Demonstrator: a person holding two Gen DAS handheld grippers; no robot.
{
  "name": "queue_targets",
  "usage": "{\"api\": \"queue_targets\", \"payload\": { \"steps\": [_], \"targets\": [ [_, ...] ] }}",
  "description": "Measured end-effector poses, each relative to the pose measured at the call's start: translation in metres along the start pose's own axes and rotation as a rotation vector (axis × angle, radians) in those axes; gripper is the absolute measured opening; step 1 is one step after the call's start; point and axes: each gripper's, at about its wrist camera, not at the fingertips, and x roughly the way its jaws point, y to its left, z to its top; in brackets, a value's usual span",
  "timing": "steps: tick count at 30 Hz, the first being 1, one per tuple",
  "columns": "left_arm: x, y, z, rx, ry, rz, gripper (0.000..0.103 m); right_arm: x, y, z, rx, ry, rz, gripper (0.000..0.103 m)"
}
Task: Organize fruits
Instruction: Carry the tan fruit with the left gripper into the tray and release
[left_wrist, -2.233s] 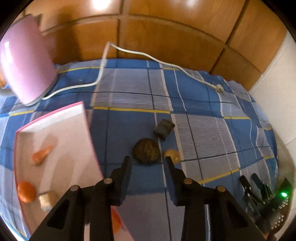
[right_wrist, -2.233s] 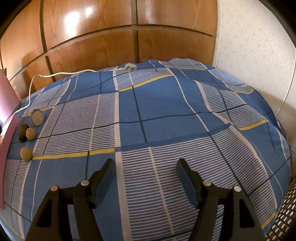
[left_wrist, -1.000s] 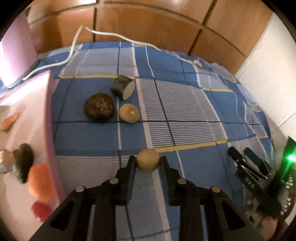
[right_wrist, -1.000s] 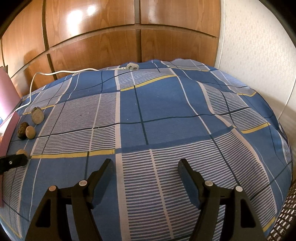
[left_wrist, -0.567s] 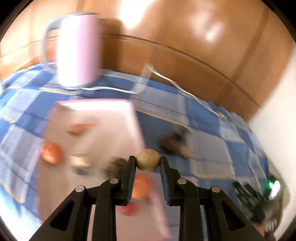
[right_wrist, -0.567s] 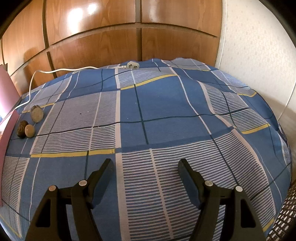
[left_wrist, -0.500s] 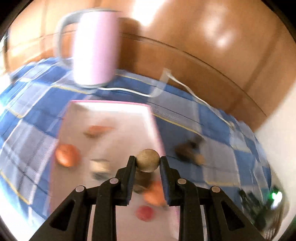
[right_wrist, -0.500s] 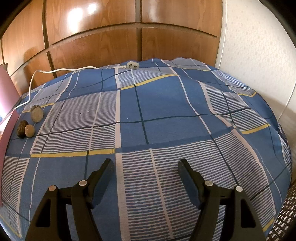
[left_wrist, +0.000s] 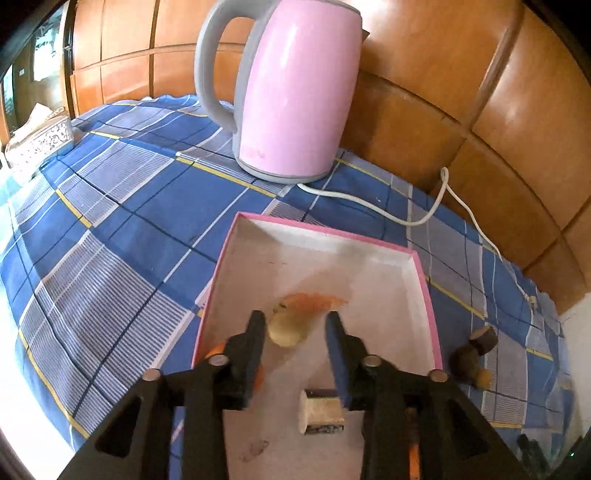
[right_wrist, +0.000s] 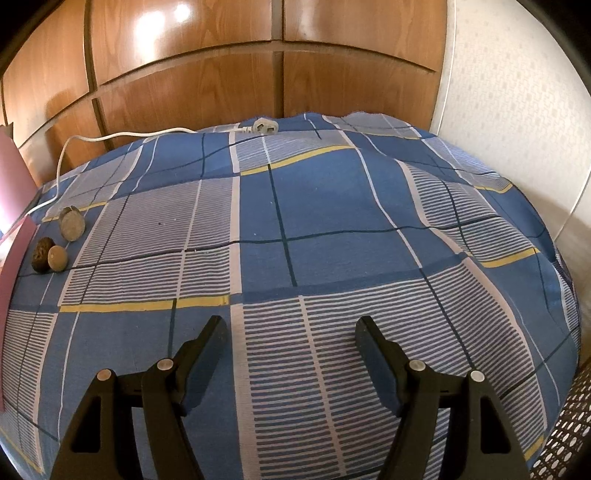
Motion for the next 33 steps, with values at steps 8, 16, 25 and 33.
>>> {"api": "queue_targets", "payload": {
  "steps": [8, 16, 25, 33],
  "targets": [
    [-0.032, -0.011, -0.037, 0.023, -0.055, 0.007, 0.054, 0.000, 0.001, 0.000, 0.000, 0.004, -0.004, 0.073],
    [-0.066, -0.029, -0.071, 0.088, -0.103, -0.006, 0.064, 0.000, 0.000, -0.001, 0.003, -0.001, -0.005, 0.074],
    [-0.080, -0.040, -0.099, 0.137, -0.110, -0.001, 0.070, -0.002, 0.000, -0.004, -0.001, -0.023, -0.011, 0.074],
    [-0.083, -0.043, -0.113, 0.145, -0.107, 0.001, 0.074, -0.002, 0.001, -0.005, -0.007, -0.029, -0.017, 0.077]
  ]
}}
